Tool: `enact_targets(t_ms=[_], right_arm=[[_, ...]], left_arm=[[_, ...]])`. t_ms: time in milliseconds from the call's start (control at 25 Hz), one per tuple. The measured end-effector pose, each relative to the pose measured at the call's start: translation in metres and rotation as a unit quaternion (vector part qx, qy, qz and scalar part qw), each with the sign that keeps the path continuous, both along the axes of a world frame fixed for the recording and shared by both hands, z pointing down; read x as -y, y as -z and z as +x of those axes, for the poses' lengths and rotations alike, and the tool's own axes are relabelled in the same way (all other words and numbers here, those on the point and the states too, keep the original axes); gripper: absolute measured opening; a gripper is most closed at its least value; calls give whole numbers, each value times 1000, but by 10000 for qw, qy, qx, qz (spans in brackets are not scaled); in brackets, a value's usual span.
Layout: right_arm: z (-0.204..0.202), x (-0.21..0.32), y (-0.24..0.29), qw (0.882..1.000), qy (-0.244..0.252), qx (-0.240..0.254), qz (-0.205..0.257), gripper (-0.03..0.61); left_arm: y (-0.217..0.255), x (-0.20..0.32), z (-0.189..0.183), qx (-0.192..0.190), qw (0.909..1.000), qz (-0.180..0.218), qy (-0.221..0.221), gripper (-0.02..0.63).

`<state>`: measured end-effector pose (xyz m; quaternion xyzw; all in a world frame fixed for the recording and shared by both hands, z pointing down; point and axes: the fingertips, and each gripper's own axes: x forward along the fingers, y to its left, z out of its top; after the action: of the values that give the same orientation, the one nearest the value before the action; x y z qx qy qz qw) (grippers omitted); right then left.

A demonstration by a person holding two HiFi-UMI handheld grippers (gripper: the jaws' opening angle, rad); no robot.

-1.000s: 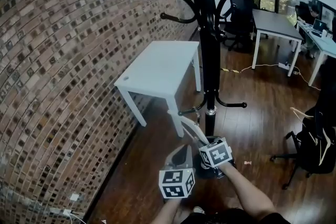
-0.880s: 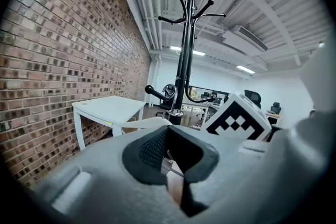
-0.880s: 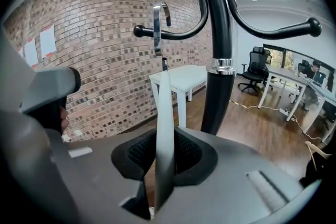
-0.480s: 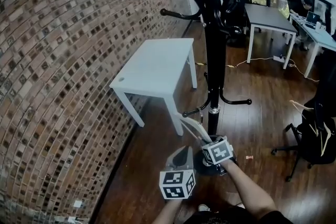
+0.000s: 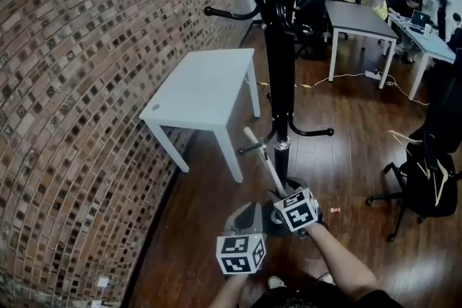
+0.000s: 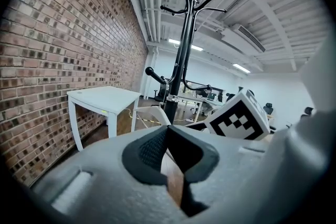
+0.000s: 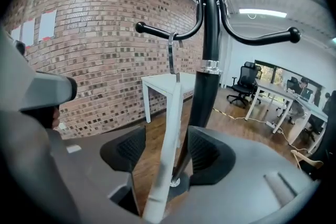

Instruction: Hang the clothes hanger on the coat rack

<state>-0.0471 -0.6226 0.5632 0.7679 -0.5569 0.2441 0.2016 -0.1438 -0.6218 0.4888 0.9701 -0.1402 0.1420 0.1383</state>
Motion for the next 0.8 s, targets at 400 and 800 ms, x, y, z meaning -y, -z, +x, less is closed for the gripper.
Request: enact_targets(t_ms=[400, 800], right_arm=[[-16, -46, 27, 9984, -163, -340, 425, 83], [-29, -101, 83, 9912, -6, -411, 1262, 0]], left_arm=[[-3, -34, 13, 23, 10000, -44, -45, 3], [14, -81, 23, -30, 9997, 203, 102, 3]])
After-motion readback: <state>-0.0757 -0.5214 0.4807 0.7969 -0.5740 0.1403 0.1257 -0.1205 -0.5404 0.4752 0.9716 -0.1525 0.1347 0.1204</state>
